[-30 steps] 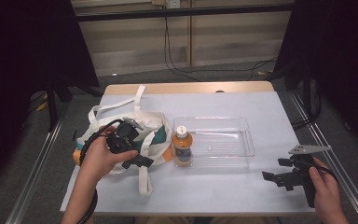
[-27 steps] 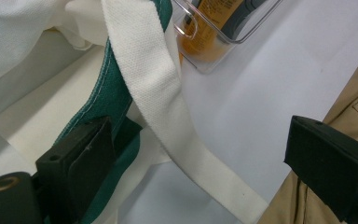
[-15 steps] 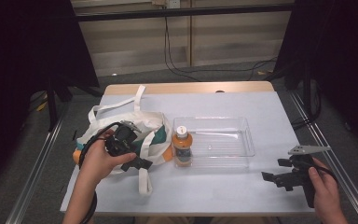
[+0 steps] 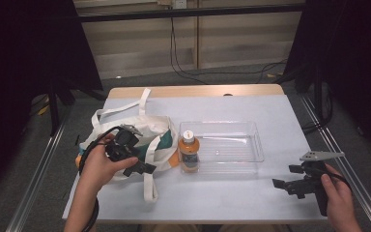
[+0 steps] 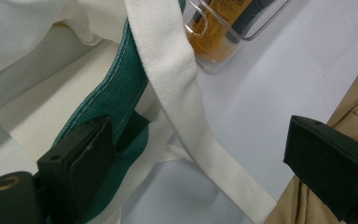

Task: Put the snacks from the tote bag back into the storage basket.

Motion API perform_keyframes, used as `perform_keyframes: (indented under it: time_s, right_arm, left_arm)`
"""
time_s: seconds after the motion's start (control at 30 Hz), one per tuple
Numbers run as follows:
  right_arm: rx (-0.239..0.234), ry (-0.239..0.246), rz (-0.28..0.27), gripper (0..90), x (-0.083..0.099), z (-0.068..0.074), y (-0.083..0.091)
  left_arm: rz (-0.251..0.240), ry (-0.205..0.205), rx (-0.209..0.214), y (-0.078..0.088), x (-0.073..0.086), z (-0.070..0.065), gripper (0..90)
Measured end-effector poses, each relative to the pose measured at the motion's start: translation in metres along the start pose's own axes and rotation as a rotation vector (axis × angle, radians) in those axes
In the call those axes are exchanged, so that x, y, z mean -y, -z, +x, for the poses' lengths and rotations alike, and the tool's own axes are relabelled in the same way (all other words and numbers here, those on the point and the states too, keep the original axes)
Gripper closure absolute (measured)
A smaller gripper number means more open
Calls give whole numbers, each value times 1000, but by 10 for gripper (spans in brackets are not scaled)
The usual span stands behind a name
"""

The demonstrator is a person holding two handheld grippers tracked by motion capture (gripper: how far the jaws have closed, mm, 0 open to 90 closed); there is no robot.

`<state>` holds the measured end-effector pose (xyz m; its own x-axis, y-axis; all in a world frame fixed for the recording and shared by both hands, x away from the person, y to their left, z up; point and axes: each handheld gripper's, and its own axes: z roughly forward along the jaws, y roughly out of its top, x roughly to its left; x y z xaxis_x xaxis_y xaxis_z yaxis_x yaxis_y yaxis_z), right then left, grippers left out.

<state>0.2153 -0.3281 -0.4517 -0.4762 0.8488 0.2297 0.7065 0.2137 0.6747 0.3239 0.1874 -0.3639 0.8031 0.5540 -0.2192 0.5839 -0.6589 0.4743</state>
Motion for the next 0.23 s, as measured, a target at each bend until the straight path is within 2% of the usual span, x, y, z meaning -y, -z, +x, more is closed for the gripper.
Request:
perform_keyframes:
  time_s: [0.03,0.13,0.2,0.23]
  right_arm:
    - [1,3,-1,63,0,-1,1]
    - [3,-2,-7,63,1,-2,3]
    - [4,-3,-7,63,1,-2,3]
    - [4,-5,-2,63,1,-1,2]
  left_arm:
    - [10,-3,-7,0,0,0,85]
    - [2,5,6,0,-1,0,79]
    - [-5,7,0,0,0,1,79]
    - [-8,23,1,1,0,0,79]
